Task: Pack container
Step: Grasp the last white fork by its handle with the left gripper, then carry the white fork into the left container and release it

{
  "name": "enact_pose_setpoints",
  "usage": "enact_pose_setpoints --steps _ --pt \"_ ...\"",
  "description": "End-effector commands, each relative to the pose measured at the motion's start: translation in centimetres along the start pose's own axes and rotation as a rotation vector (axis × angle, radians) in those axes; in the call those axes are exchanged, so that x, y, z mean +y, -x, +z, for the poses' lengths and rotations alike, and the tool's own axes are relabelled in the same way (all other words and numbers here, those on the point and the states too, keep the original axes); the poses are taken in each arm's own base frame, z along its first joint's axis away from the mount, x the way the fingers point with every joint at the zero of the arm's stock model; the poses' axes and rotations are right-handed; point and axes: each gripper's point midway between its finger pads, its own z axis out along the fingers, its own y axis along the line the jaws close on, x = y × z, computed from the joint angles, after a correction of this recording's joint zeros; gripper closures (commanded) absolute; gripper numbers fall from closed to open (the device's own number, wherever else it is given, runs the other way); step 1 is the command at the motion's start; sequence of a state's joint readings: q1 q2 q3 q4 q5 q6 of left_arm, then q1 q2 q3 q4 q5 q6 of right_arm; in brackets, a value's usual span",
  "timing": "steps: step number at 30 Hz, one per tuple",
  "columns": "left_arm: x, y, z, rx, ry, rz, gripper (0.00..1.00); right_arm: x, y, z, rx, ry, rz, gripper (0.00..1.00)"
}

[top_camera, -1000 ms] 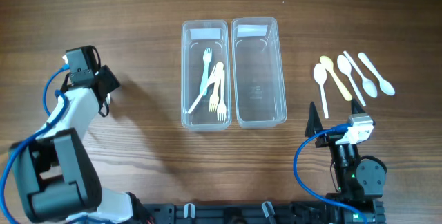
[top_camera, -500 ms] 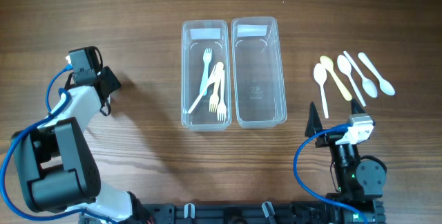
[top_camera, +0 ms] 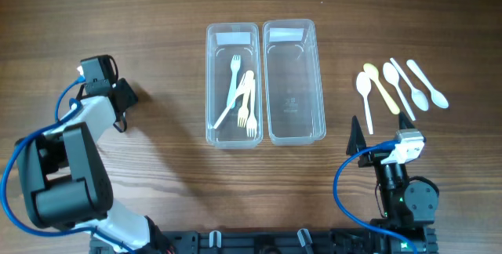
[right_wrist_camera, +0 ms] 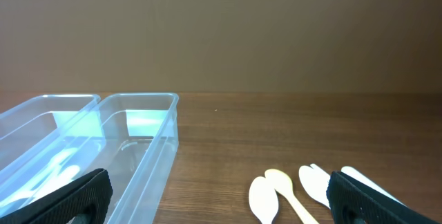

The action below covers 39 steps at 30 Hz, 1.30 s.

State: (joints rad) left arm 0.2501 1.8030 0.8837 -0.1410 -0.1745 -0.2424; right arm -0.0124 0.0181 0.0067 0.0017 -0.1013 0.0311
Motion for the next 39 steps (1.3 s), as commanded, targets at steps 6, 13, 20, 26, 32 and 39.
enact_pose_setpoints --steps 6,13,20,26,32,39 --pt "0.8 -0.9 0.8 0.035 0.015 0.002 0.96 0.0 0.1 0.0 -0.006 0.002 -0.006 0.0" --pt "0.7 -0.6 0.6 0.025 0.011 0.001 0.96 0.0 0.1 0.0 -0.006 0.002 -0.006 0.0" --pt "0.2 3.3 -3.6 -0.111 -0.032 -0.022 0.96 0.0 0.1 0.0 -0.006 0.002 -0.006 0.0" --pt "-1.0 7.2 -10.0 -0.271 -0.148 -0.045 0.96 0.0 0.1 0.0 -0.006 0.002 -0.005 0.0" --pt "-8.0 6.1 -16.9 -0.246 -0.576 0.006 0.96 0.0 0.1 0.0 -0.006 0.002 -0.005 0.0" --pt "-16.7 0.1 -22.5 -0.085 -0.971 0.205 0.96 0.0 0.1 0.0 -0.006 0.002 -0.005 0.0"
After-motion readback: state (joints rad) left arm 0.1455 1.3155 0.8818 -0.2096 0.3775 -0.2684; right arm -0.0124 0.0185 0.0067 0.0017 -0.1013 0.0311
